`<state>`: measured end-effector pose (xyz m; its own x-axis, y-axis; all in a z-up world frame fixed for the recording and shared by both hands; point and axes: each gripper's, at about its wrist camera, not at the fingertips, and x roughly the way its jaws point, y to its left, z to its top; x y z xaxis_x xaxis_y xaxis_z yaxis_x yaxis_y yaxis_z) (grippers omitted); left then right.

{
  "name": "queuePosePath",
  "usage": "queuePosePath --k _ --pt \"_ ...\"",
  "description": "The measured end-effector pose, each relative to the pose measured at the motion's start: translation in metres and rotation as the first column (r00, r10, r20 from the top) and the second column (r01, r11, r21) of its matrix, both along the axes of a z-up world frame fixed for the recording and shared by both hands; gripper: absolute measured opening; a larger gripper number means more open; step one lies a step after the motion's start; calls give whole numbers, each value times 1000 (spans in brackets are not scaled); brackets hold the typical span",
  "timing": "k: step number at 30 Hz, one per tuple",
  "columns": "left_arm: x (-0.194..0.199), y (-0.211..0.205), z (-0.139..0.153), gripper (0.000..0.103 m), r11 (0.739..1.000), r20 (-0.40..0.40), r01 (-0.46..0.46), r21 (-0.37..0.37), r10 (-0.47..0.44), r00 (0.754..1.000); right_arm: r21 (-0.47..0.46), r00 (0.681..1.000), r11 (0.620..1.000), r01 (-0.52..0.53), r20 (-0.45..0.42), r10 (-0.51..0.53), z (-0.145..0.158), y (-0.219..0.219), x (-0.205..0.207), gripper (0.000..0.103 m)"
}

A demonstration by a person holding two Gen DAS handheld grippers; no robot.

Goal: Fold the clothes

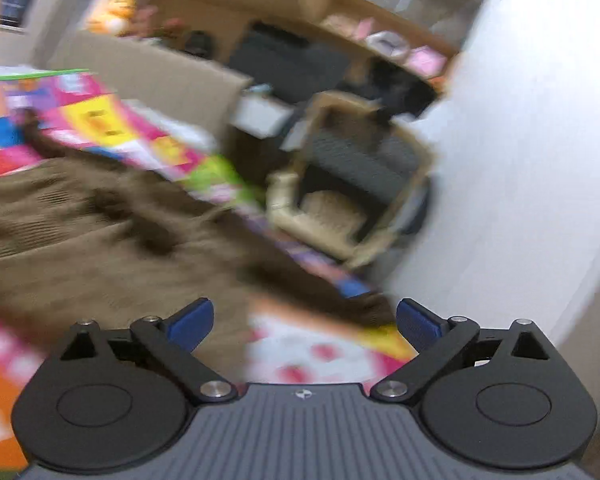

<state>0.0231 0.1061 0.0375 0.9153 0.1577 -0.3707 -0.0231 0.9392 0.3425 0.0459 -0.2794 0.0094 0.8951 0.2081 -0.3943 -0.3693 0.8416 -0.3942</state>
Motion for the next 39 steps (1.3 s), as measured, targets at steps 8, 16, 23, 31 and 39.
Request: queuePosePath --k 8,16,23,31,39 --pt "-27 -37 -46 98 941 -220 323 -102 -338 915 -153 968 958 -244 -103 230 -35 61 -9 101" --pt "-21 -69 -59 99 917 -249 390 -84 -399 883 -213 979 956 -202 -12 204 -30 106 40 100" --pt "-2 -56 -73 99 958 -299 287 6 -272 915 -136 993 985 -101 44 108 -12 106 79 101" --pt "35 -9 -31 99 1000 -122 9 -22 -12 992 -108 981 975 -195 -22 194 -12 72 20 103" --pt "49 5 -27 99 992 -115 -70 -109 57 992 -202 977 956 -211 -84 198 -51 96 6 103"
